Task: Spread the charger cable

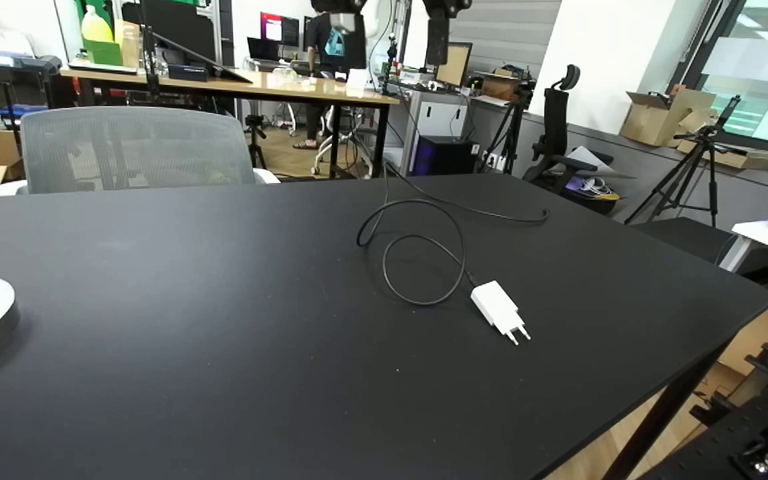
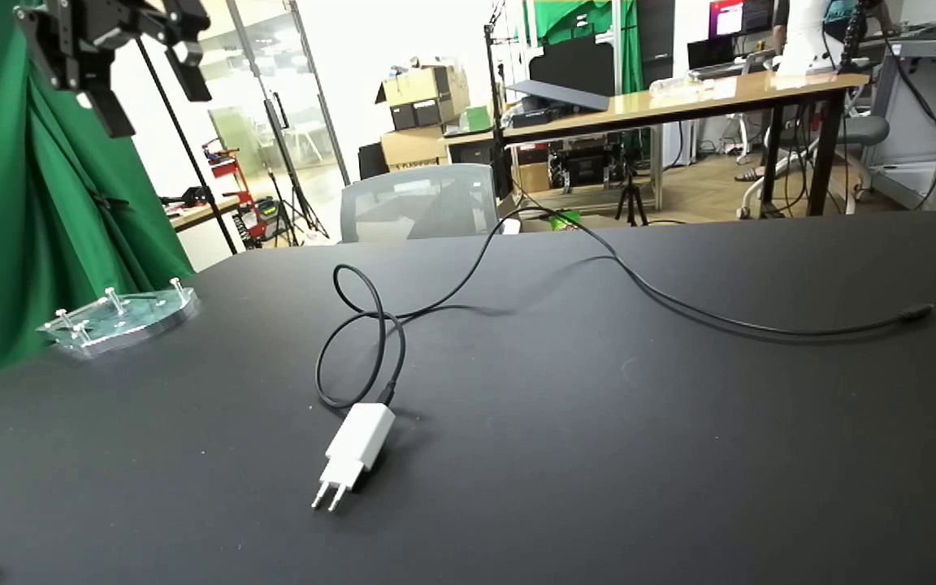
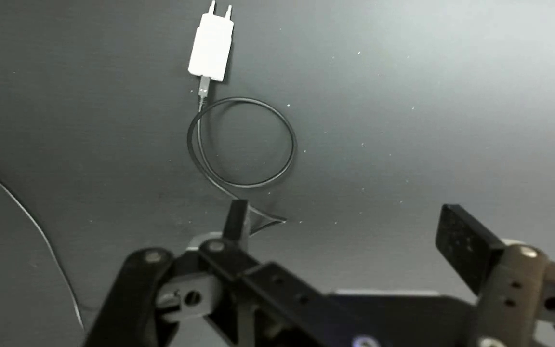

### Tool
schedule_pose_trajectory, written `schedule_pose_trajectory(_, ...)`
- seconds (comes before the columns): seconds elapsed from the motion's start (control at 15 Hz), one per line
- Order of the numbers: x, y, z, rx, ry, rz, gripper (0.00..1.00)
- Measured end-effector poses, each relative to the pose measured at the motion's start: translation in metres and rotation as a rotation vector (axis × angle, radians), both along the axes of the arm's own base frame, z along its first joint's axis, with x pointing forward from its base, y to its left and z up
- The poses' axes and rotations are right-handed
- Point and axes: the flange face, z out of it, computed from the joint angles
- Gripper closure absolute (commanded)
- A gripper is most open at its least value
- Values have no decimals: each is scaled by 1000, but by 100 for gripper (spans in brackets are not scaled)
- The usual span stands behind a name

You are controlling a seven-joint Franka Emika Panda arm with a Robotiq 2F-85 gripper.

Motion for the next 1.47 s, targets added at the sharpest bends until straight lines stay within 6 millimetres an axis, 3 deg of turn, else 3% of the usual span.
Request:
schedule_pose_trajectory(0.27,19,-88,7,50,-65,-195,0)
schedule_pose_trajectory(0.4,19,-119,10,63,-79,-263,0)
schedule_pose_trajectory(0.93,20,-123,9,55,-59,-215,0)
schedule_pose_trajectory(1.07,29,-143,8,60,-57,-261,0)
schedule_pose_trajectory(1.47,71,-235,-6,73,-75,-529,0)
